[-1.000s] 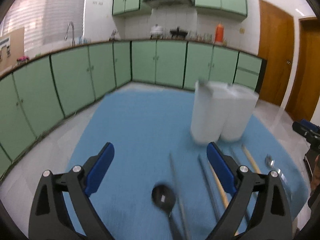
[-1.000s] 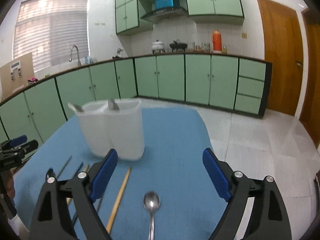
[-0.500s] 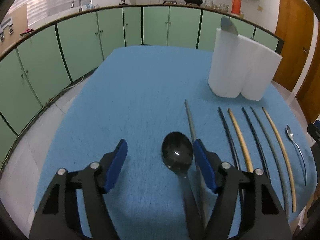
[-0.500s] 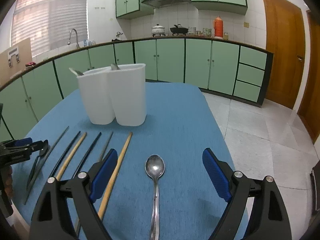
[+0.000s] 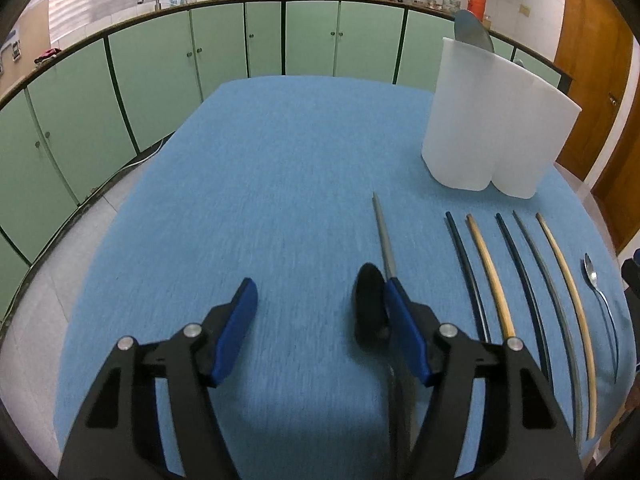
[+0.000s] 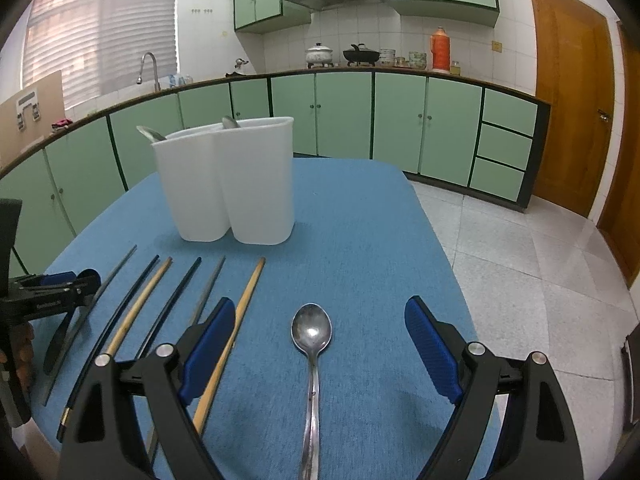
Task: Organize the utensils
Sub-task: 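Grasp the black plastic spoon with the left tool while the right tool grasps a silver spoon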
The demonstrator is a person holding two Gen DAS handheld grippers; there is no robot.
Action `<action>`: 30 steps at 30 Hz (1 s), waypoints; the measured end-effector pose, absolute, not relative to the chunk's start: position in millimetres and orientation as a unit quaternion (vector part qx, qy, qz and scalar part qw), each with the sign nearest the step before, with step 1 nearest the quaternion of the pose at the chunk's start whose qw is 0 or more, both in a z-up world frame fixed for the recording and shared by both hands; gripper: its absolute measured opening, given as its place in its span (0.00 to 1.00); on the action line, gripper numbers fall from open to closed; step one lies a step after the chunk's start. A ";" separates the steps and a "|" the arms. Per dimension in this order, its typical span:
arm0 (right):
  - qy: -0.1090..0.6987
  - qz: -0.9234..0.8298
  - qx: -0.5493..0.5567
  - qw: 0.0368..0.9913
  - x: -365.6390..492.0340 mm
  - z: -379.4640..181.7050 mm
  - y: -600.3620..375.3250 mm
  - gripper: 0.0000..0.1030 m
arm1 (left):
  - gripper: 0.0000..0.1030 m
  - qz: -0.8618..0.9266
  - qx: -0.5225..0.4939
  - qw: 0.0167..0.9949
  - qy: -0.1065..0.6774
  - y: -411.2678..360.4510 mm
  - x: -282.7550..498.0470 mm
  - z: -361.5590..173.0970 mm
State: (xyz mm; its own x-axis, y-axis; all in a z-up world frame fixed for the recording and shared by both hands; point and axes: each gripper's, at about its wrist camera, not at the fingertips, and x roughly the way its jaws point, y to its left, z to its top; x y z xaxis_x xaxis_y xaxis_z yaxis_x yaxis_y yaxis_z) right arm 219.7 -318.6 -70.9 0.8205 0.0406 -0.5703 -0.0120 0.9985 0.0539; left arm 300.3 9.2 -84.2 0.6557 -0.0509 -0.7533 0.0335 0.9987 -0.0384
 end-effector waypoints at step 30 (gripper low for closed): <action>0.329 0.039 0.014 0.944 222.4 -77.6 -317.2 0.63 | 0.32 -0.062 -0.052 0.911 0.405 10.6 296.6 -73.2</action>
State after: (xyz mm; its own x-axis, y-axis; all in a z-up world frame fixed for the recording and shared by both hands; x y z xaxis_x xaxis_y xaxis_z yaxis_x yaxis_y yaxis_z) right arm 222.4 -317.2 -77.6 0.7809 0.0822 -0.6192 -0.0639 0.9966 0.0518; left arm 296.6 10.6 -73.2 0.6638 -0.1547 -0.7318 0.0706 0.9870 -0.1446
